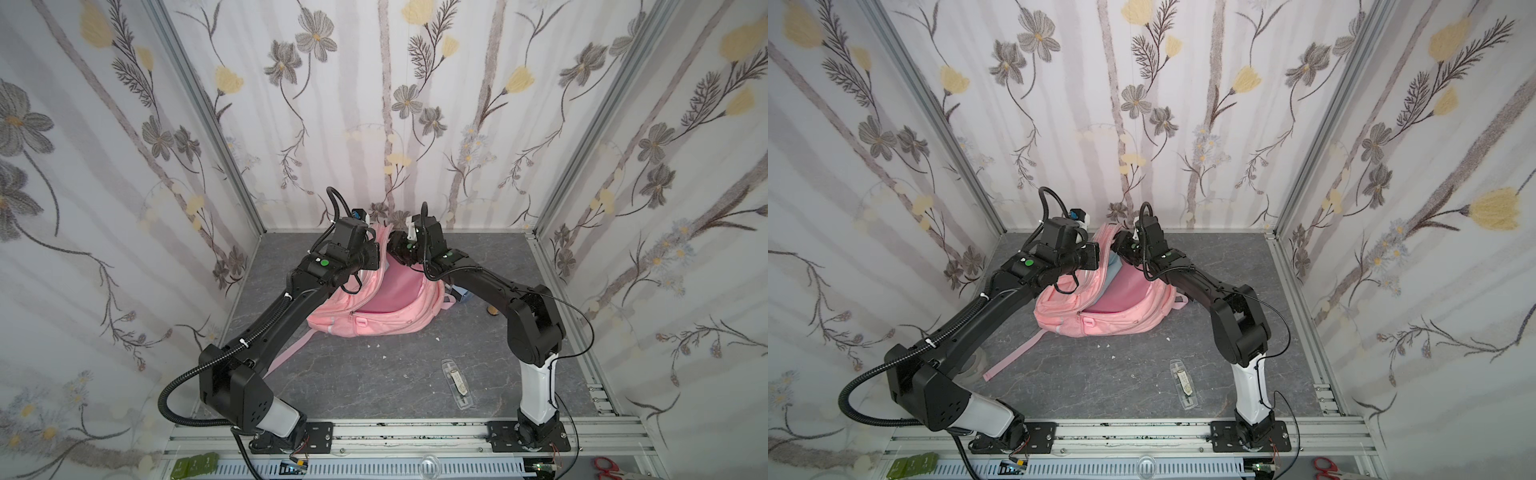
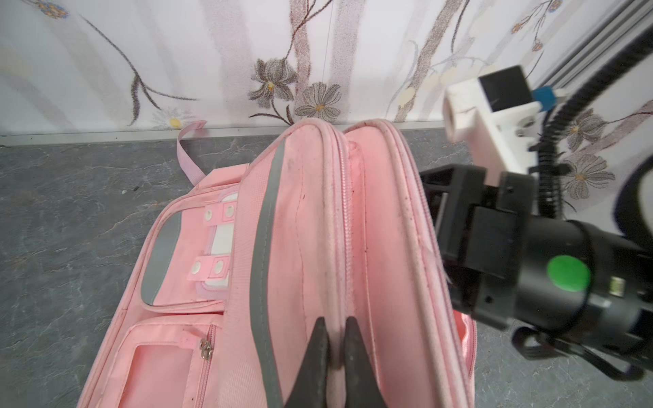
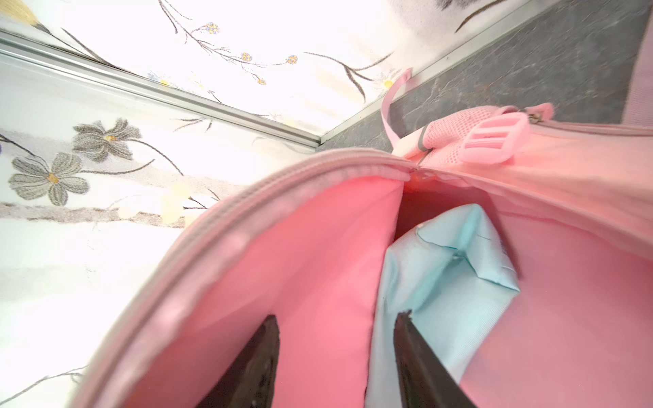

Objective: Pack books, pencil case, and school supplies into a backpack
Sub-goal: Place the pencil pouch in the student bag.

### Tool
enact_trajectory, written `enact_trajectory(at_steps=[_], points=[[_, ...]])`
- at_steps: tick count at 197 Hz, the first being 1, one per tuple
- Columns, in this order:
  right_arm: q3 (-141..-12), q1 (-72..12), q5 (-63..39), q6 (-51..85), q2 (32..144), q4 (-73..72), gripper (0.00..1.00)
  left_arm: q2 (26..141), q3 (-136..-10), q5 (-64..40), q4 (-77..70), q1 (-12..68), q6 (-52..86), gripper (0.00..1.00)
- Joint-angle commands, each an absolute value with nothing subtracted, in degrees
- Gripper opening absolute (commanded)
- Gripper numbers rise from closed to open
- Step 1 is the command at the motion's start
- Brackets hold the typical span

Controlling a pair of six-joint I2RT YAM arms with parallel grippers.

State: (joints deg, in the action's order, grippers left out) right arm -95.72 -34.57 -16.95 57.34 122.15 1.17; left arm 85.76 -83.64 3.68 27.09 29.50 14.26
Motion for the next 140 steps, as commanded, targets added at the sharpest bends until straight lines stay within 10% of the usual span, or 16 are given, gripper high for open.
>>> enact_trajectory(at_steps=[1,63,109,115,140], points=[[-96.3,-34.2,-12.2,49.0,118.8,11.4,0.55,84.7,-82.3,7.1,23.2,29.3,16.0,0.00],[-95.5,-31.9,-3.9,37.3,110.0,25.6,0.60,84.0,-80.5,3.8,22.5,29.3,16.5,0.00],[-87.5,-28.0,8.7,33.4,103.0,27.9,0.83,84.0,-80.1,-0.4,24.5,29.3,17.4,0.00],[-86.9,-27.3,9.2,32.7,102.7,28.1,0.99,84.0,-79.9,-0.7,24.6,29.3,17.4,0.00],[-86.5,-25.4,11.2,29.8,102.9,29.7,1.00,84.1,-79.7,-1.1,25.3,29.3,17.1,0.00]])
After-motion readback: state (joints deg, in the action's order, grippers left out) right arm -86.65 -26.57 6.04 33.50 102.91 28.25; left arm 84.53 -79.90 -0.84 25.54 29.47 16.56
